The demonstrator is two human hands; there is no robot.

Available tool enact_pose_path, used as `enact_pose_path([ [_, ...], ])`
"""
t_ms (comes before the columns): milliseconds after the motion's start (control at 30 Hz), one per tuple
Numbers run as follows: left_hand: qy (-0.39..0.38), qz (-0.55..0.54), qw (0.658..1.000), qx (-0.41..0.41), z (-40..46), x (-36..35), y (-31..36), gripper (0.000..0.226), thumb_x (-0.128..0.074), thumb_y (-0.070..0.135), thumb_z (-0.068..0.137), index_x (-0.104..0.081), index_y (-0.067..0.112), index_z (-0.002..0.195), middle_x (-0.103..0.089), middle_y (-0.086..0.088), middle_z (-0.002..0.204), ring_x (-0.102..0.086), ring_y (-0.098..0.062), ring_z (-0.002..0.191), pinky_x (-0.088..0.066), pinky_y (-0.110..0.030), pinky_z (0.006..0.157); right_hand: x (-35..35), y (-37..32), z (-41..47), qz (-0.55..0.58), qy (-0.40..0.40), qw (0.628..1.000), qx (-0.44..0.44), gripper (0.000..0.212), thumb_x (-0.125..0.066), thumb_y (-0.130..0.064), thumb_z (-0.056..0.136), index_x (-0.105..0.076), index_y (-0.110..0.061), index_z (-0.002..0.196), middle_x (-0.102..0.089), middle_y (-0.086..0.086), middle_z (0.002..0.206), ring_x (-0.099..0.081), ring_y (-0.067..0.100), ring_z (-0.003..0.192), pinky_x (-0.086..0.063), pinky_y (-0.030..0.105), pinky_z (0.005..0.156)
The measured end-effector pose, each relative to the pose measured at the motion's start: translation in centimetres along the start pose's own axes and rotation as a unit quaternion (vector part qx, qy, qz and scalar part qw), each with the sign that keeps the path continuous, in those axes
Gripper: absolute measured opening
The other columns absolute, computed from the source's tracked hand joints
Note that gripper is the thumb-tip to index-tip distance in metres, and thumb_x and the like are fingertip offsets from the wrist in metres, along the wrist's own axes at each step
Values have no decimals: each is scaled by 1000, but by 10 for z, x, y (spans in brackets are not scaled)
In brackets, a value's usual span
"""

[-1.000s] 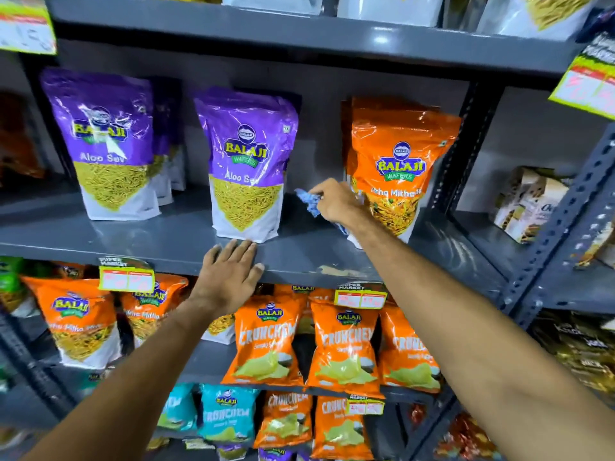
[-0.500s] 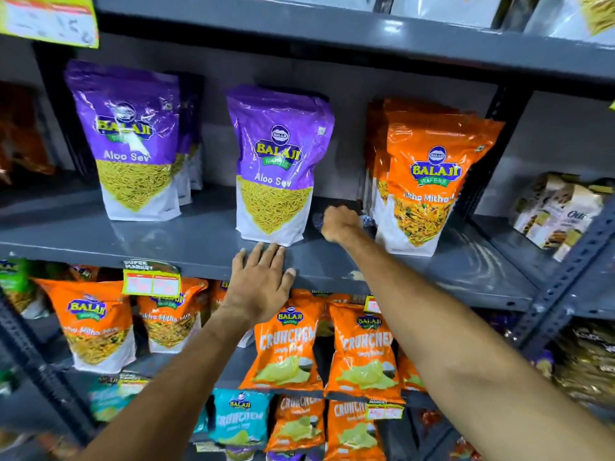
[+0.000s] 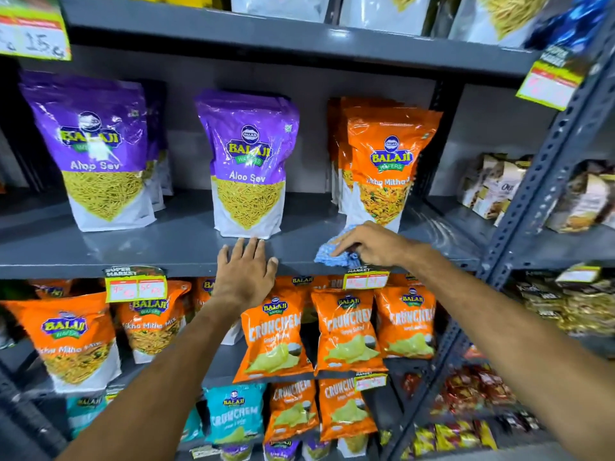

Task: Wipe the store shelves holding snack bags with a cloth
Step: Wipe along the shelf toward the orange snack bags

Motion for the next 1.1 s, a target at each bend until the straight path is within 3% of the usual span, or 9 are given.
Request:
enact_pose_path([
  [67,-1,1,1000,-2,0,0,0,67,-16,51,106,-18,15,162,-15,-4,172,-7,-26,159,-4,-52,127,6,26,-16,6,-10,1000,-21,66,-44,18,73,-79,-27,106,-72,2,123,-65,20,117,-51,28,99],
  [233,-14,-6,1000,0,4,-3,-2,68,-14,52,106,-16,15,163,-12,-4,172,-5,-25,159,-2,-53,127,34,71,-41,-2,15,993,-121,55,-51,14,83,-78,-29,102,-70,7,106,-64,23,94,-47,28,76],
  [367,-13,-5,1000,2,4,-3,-2,67,-15,51,106,-17,15,162,-12,-4,172,-6,-26,159,-3,-53,127,39,43,-33,26,66,991,-113,48,-48,11,92,-71,-17,124,-64,12,128,-59,17,95,-43,20,67],
  [467,-15,-4,1000,0,4,-4,-3,67,-14,52,106,-15,16,163,-11,-3,172,-5,-25,159,-2,-53,127,17,11,-18,-10,37,998,-46,46,-47,5,94,-70,-20,125,-66,10,128,-58,8,81,-45,24,67],
  [600,-14,-1,1000,-2,4,-5,-3,67,-14,52,106,-16,16,163,-12,-3,172,-5,-25,159,-4,-53,128,2,12,-25,-46,15,998,-34,49,-50,0,92,-69,-31,125,-65,1,134,-65,22,106,-56,40,85],
  [767,-12,6,1000,0,3,-5,3,67,-11,51,105,-16,16,163,-11,-2,172,-5,-24,159,-3,-55,127,19,73,-66,-81,17,991,-104,57,-60,11,84,-72,-33,119,-66,-1,133,-64,16,90,-49,25,62],
  [867,-4,32,999,-37,-3,-5,30,79,1,53,95,-14,15,163,-10,-2,173,-4,-24,159,-3,-53,128,33,106,-85,-94,30,984,-150,56,-60,11,82,-74,-32,115,-69,0,128,-67,19,103,-57,33,80],
  [933,-6,30,997,-69,-3,-7,59,81,3,53,94,-11,15,163,-7,-2,173,-3,-24,160,-1,-52,128,41,109,-88,-88,51,983,-155,53,-61,10,83,-74,-29,116,-70,1,125,-68,21,105,-55,33,81],
  [1100,-17,23,992,-122,11,-16,140,75,-1,51,97,-8,15,163,-5,-1,173,-4,-23,160,-3,-50,129,29,80,-73,-62,73,993,-75,60,-58,12,81,-72,-32,119,-71,-1,125,-68,23,107,-57,37,85],
])
Point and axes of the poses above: each hand's wrist, its own z-axis towards the middle knuckle, its own x-axis out of the back of the hand, y = z × x, the point moved 6 cm from there along z, towards the middle knuckle
